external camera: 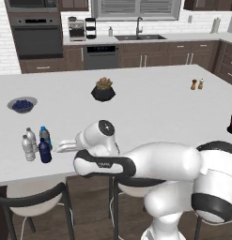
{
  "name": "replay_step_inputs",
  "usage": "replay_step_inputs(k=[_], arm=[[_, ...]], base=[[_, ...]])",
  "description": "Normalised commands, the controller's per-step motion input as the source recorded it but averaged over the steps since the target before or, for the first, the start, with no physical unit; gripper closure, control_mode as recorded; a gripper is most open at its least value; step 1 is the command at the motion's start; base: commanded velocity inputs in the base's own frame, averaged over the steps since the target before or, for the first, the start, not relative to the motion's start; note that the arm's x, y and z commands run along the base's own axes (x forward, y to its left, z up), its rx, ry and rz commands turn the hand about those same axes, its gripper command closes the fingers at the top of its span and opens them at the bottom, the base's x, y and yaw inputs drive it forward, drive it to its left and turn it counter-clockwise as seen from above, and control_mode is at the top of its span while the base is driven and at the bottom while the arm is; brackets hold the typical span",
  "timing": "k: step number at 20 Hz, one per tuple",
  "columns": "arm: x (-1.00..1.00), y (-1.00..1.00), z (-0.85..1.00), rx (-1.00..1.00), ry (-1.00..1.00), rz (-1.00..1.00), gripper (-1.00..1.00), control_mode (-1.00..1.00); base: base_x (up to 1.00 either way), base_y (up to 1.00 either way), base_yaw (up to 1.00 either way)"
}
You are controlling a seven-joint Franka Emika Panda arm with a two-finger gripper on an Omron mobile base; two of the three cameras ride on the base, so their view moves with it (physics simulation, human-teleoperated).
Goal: Move the plastic bottles in the middle to the plastics group, and the glass bottles in the middle to the glass group.
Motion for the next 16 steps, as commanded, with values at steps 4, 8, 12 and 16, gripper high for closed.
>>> replay_step_inputs(k=[4,8,12,16], arm=[[-0.41,-1.0,0.0,0.14,0.16,-0.31,-1.0,-1.0],[-0.03,-1.0,0.25,0.01,0.25,-0.27,-1.0,-1.0],[-0.08,-1.0,0.52,0.0,0.21,-0.22,-1.0,-1.0],[-0.1,-1.0,0.55,0.0,0.2,-0.17,-1.0,-1.0]], base=[[0.0,0.0,0.0],[0.0,0.0,0.0],[0.0,0.0,0.0],[0.0,0.0,0.0]])
